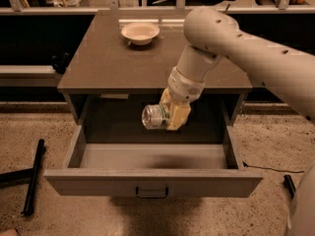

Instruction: Place 7up can into top drawer

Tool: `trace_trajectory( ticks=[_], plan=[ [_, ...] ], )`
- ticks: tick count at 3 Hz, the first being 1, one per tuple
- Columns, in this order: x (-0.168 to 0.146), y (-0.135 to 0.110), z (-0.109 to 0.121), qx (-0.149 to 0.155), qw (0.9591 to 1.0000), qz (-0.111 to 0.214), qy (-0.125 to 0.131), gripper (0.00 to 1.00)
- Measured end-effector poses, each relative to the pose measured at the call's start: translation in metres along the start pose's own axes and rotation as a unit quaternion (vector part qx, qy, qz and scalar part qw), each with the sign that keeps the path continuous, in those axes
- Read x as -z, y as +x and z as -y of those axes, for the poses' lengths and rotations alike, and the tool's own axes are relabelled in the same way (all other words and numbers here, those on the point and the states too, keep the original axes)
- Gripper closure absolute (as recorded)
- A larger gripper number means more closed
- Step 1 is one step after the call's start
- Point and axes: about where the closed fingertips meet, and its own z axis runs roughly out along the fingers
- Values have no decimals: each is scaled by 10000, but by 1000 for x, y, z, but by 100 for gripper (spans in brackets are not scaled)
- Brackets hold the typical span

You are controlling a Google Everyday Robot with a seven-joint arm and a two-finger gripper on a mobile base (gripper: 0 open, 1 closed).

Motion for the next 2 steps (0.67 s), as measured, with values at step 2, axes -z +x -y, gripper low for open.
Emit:
trace_trajectory(
  ticks=[2],
  plan=[
    [-79,33,2,-1313,9906,-311,234,100]
  ],
)
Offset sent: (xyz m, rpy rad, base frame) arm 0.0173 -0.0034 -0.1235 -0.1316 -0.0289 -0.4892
